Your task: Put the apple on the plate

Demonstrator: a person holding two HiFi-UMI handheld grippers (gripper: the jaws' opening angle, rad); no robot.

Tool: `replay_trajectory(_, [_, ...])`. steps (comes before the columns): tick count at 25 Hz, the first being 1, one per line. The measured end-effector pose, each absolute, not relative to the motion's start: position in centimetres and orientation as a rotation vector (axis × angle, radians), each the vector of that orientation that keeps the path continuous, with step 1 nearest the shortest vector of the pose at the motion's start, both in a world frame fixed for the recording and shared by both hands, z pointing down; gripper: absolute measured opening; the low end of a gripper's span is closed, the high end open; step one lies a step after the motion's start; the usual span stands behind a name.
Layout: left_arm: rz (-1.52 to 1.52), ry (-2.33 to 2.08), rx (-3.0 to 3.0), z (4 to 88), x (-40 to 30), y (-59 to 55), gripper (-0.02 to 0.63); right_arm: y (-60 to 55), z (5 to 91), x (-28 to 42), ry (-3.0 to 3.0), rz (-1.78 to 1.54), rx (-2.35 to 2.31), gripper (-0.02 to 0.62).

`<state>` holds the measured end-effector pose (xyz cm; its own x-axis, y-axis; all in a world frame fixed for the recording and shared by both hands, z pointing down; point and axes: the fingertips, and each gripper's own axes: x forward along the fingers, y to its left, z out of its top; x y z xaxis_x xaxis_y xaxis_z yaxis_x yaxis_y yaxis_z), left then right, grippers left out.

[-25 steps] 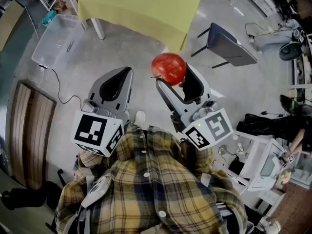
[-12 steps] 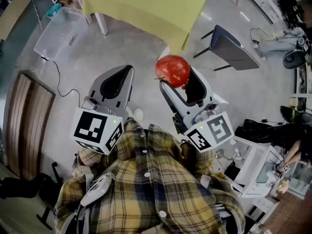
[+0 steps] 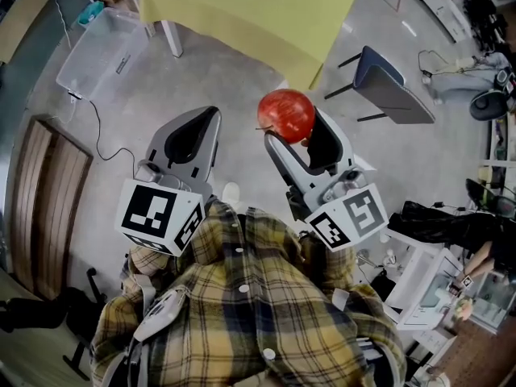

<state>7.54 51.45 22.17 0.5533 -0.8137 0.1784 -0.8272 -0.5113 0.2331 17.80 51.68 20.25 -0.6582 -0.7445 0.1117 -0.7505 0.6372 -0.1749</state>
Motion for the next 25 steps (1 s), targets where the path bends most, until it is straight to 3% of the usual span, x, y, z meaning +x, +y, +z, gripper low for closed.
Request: replay_trajectory(25, [0.11,-1.276,2.531,21.9,-7.9,34.1,0.006,35.0,19.8,2.5,-2.775,0.346,1.379,0.328])
